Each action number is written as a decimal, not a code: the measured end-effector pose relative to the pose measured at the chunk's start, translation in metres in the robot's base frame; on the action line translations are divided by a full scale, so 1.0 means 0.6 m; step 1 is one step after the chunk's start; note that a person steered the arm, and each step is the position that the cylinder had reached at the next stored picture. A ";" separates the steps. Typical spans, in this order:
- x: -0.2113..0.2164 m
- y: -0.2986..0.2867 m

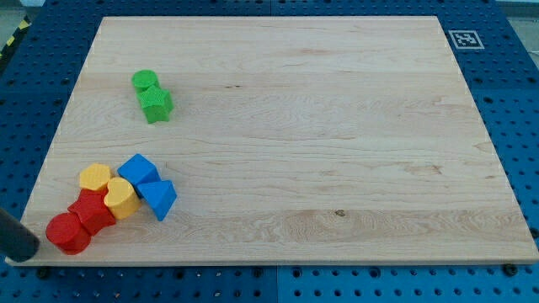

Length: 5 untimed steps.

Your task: Slide the red circle bottom of the blue triangle

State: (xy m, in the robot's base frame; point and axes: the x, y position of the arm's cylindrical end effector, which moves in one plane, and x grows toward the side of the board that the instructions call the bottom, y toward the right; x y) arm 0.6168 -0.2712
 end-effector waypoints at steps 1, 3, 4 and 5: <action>-0.002 0.052; -0.013 0.100; -0.002 0.159; 0.003 0.167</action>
